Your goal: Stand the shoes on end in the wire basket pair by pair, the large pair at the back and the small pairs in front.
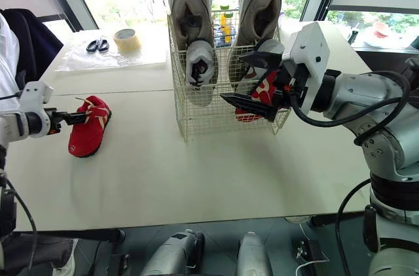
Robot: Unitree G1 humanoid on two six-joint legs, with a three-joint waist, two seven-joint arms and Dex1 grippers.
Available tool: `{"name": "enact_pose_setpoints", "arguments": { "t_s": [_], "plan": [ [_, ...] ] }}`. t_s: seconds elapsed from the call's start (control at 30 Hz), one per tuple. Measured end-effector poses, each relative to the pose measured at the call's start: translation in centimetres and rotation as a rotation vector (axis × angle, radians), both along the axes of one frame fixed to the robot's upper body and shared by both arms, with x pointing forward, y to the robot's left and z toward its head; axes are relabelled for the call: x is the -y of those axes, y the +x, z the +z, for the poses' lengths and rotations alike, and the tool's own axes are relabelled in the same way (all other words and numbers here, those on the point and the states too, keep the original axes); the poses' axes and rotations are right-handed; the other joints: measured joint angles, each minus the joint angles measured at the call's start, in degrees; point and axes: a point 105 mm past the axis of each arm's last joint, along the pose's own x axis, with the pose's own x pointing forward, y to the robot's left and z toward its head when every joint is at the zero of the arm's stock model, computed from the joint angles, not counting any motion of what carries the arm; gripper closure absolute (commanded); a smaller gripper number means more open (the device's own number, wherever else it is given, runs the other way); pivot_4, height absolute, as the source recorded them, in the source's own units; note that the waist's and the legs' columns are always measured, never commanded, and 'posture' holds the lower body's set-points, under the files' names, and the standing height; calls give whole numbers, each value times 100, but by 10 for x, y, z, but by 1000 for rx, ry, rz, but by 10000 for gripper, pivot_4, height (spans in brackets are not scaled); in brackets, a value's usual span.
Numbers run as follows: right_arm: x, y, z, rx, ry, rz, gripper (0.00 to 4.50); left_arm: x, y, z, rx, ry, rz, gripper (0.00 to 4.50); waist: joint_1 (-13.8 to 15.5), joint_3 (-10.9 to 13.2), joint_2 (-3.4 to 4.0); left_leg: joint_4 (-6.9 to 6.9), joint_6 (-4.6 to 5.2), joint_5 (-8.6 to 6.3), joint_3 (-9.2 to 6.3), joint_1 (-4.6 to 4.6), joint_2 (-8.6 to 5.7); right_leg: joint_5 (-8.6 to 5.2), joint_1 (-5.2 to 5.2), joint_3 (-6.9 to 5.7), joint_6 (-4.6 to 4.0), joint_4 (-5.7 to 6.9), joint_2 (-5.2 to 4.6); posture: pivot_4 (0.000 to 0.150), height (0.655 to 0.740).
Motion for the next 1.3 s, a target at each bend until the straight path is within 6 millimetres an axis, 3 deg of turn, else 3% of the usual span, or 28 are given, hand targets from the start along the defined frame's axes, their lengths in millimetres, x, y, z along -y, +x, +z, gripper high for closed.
{"name": "enact_pose_setpoints", "arguments": {
  "t_s": [0.23,0.43,0.53,0.63,0.73,0.8,0.87,1.03,1.17,1.3],
  "plan": [
    [3,-3,0,7,-4,-36,0,8,6,-10,-27,29,-99,43926,-7,-8,10,3,4,-1,0,4,0,0,0,1,0,17,-1,1500,7400],
    [8,-2,3,19,-8,-68,0,10,6,-5,-20,5,-119,44617,-7,-7,8,5,6,-2,1,1,-1,0,-2,1,1,16,-1,1500,7400],
    [9,-2,2,19,-13,-73,0,30,13,3,29,-113,-169,44617,12,2,-6,13,6,-2,-5,-6,-2,0,-2,-5,1,16,0,1500,7400],
    [9,-2,2,20,-14,-74,0,64,24,41,176,-252,-276,44617,6,22,-49,20,3,0,-14,-19,-1,0,-1,-11,0,18,0,1500,7400],
    [9,-1,3,22,-16,-78,0,100,27,96,393,-370,-389,44617,-31,23,-55,21,-23,15,-10,-31,-2,0,2,-9,1,16,-4,1500,7400],
    [10,-1,3,25,-19,-81,0,125,20,134,549,-403,-463,44617,-45,23,-55,19,-23,15,-10,-35,-1,0,-1,-9,1,11,-4,1500,7400],
    [11,0,3,27,-23,-88,0,140,11,157,630,-384,-495,44617,-86,23,-54,15,-23,15,-3,-35,2,0,-7,-3,1,12,-3,1500,7400],
    [15,5,2,18,-22,-105,0,160,-7,185,758,-310,-504,44617,-53,23,-54,17,-28,18,-3,-35,3,0,-7,-3,0,18,-1,1500,7400],
    [19,5,3,18,-46,-108,0,162,-21,215,951,-274,-385,44617,2,23,-55,21,-28,18,-2,-35,1,1,-2,-5,1,14,-2,1500,7400],
    [23,4,3,10,-49,-121,0,176,-28,214,1060,-84,-342,44617,18,23,-54,21,-28,18,1,-34,-2,1,2,-4,1,13,-4,1500,7400]
  ]
}}
